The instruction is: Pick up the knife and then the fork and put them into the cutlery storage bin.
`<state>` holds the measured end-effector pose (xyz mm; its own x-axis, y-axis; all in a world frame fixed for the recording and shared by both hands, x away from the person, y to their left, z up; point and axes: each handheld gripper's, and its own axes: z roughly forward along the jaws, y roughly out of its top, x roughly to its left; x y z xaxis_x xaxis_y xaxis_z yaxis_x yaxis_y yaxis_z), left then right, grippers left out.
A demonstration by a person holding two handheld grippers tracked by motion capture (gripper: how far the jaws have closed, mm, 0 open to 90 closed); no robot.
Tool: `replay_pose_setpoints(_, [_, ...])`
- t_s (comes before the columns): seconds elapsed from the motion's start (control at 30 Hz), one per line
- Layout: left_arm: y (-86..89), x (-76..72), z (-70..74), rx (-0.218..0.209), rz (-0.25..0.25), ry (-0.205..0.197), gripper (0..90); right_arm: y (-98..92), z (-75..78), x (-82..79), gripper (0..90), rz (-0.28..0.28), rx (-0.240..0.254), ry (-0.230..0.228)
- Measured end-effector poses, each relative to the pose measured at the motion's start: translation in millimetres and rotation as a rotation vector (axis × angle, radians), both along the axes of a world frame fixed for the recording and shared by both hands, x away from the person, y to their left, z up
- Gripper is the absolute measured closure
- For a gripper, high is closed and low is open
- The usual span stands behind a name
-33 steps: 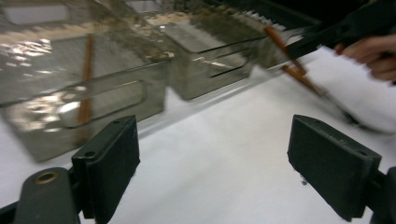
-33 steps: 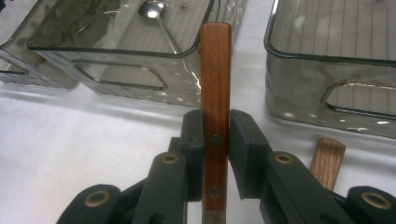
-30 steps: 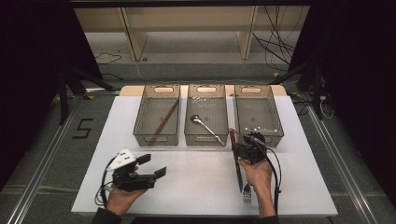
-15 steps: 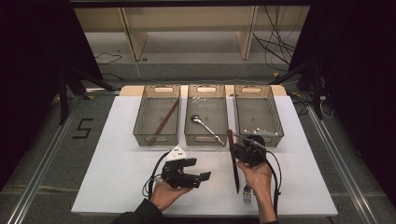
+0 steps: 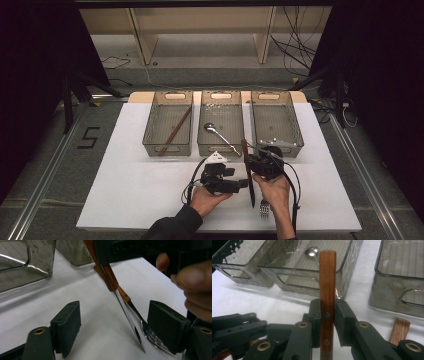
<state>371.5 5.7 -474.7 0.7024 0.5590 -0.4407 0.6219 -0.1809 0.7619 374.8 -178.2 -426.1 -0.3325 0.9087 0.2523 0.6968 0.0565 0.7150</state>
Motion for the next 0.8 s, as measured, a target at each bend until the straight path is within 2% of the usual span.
replay_pose_setpoints(0.23, [-10.8, 6.8, -2.7, -0.017, 0.028, 0.021, 39.2, 0.6, 1.3, -1.9, 76.6, 0.002, 0.004, -0.005])
replay_pose_setpoints(0.43, [-14.1, 10.9, -3.0, -0.043, 0.025, 0.040, 50.0, 0.9, 2.8, -2.9, 76.6, 0.004, 0.006, -0.011])
replay_pose_setpoints(0.57, [-14.6, 14.6, -2.7, -0.077, 0.026, 0.074, 58.7, 1.1, 3.7, -3.1, 76.6, 0.002, 0.009, -0.013])
replay_pose_setpoints(0.63, [-15.4, 15.6, -2.3, -0.084, 0.023, 0.074, 61.5, 1.6, 3.9, -3.2, 76.5, 0.004, 0.009, -0.014])
replay_pose_setpoints(0.7, [-15.6, 16.4, -1.4, -0.091, 0.027, 0.075, 66.7, 1.9, 3.8, -3.3, 76.5, 0.006, 0.009, -0.015])
replay_pose_setpoints(0.8, [-14.6, 19.1, -0.7, -0.087, 0.033, 0.099, 75.1, 1.8, 4.0, -3.8, 76.5, 0.007, 0.009, -0.017])
